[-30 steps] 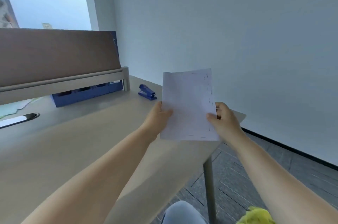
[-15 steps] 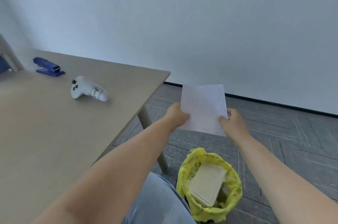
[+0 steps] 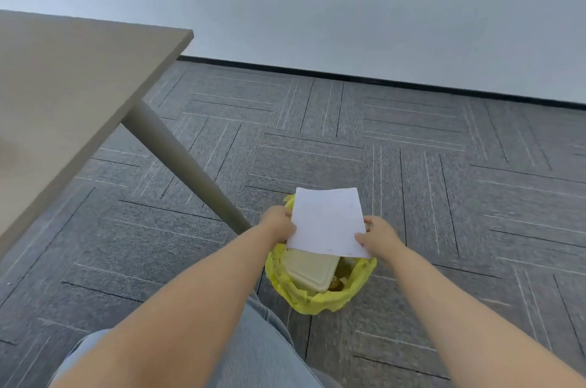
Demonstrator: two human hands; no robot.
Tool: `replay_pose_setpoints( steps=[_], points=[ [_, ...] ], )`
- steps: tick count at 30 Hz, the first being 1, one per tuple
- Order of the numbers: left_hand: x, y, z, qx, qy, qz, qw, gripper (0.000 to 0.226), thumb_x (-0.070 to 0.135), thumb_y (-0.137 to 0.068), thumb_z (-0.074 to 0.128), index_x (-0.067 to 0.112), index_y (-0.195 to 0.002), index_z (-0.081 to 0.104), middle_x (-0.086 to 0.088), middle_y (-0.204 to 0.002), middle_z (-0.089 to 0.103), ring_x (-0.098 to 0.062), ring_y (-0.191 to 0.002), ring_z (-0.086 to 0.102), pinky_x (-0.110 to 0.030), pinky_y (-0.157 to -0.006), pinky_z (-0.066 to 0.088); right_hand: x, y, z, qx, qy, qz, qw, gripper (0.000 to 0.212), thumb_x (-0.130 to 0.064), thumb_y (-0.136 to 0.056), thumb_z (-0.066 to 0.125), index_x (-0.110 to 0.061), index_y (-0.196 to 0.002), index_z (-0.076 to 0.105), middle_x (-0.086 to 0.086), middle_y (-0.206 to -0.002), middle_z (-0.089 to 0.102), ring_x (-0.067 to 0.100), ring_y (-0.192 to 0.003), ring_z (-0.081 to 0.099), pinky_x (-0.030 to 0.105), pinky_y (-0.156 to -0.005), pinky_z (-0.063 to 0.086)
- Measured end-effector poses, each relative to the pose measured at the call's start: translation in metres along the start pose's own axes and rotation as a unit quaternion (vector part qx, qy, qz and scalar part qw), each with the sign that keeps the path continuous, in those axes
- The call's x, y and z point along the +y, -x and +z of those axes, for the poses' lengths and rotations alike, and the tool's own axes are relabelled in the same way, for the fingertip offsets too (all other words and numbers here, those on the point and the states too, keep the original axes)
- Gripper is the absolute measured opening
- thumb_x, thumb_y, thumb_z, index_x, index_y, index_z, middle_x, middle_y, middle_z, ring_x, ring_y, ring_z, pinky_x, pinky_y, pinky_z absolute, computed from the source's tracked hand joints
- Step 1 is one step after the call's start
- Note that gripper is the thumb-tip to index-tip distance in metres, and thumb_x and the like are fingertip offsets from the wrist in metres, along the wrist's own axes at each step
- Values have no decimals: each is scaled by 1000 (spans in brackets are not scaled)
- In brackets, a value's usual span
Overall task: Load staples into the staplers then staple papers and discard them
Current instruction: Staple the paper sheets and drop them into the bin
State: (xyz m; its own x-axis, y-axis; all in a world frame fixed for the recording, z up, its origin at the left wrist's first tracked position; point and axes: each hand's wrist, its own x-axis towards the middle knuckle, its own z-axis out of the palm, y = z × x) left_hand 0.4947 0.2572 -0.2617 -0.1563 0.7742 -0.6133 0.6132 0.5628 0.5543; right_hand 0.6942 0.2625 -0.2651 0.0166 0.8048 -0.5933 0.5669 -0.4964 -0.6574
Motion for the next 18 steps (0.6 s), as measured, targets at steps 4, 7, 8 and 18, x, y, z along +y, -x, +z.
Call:
replay_pose_setpoints(
  steps=[4, 7, 8, 18],
  points=[
    [-9, -11, 16, -11, -25, -29, 999, 43, 1, -81, 48, 26, -53, 28, 4, -59, 40, -24, -79, 51, -32, -77, 49, 21, -18, 11, -18, 37, 40, 998, 44, -5, -86, 52, -8, -129, 45, 16, -121, 59, 31, -104, 58, 41, -85, 51],
    [-16, -18, 22, -45, -17, -46, 998, 40, 2, -82, 51, 25, -55, 32, 0, -65, 45, -32, -91, 59, -42, -89, 53, 28, -25, 17, -28, 56, 50, 997, 45, -6, -87, 51, -7, -131, 41, 16, -125, 56, 32, -109, 56, 40, -87, 48],
    [-19, -20, 24, -52, -11, -54, 997, 39, 3, -83, 52, 25, -57, 32, -3, -69, 47, -32, -93, 58, -45, -90, 53, 30, -27, 19, -36, 67, 54, 996, 45, -8, -88, 51, -6, -132, 40, 15, -127, 55, 32, -110, 55, 39, -87, 47],
    [-15, -14, 19, -97, -59, -23, 993, 25, 19, -88, 49, 19, -64, 43, -5, -79, 55, -23, -81, 54, -33, -65, 44, 31, -29, 12, 20, 104, 28, 994, 20, -13, -88, 47, -10, -107, 52, 13, -103, 56, 28, -90, 53, 31, -71, 41]
  ],
)
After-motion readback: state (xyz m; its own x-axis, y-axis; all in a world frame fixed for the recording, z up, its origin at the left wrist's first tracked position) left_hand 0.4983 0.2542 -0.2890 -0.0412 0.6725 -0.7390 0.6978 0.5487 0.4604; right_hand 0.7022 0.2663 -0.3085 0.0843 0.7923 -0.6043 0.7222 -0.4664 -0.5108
